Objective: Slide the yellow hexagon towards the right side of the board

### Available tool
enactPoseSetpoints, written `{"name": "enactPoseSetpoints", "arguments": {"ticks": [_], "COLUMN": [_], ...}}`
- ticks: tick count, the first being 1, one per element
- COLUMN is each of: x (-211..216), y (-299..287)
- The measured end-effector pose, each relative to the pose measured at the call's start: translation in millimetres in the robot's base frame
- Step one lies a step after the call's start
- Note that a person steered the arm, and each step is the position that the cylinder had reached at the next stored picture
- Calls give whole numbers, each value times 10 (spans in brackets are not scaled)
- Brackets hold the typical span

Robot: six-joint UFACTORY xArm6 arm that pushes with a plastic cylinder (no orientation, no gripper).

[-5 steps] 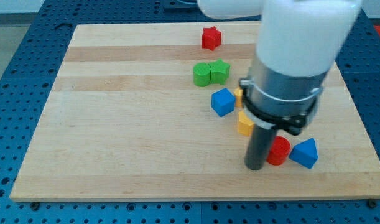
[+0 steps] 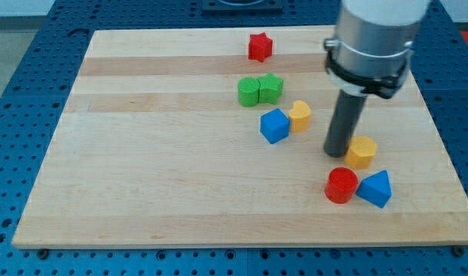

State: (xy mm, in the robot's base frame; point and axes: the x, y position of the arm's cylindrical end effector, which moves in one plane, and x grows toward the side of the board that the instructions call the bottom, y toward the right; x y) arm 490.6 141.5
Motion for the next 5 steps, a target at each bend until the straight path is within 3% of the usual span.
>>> {"name": "enactPoseSetpoints", "arguments": {"ticks": [5], "x": [-7], "y": [338]}}
